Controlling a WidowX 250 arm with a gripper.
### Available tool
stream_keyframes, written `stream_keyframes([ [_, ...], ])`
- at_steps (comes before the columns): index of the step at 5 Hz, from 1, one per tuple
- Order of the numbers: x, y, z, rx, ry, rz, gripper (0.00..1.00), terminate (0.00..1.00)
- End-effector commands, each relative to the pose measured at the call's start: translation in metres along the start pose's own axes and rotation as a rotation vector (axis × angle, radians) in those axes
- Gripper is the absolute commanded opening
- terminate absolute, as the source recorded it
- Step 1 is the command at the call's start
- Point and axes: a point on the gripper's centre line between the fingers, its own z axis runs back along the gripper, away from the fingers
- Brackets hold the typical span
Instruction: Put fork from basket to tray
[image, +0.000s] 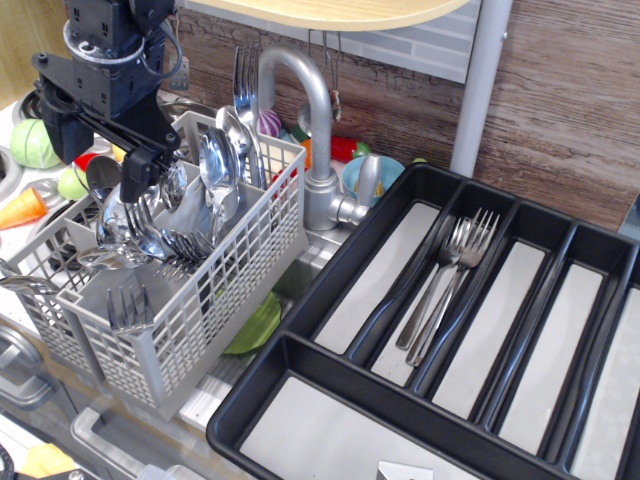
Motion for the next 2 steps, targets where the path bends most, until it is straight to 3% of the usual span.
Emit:
stream_keyframes([
  [1,0.0,0.0,0.0,0.0,0.0,0.0,1.0,0.0],
  [2,0.0064,-0.004,-0.0047,-0.047,-0.01,-0.014,1.0,0.0],
])
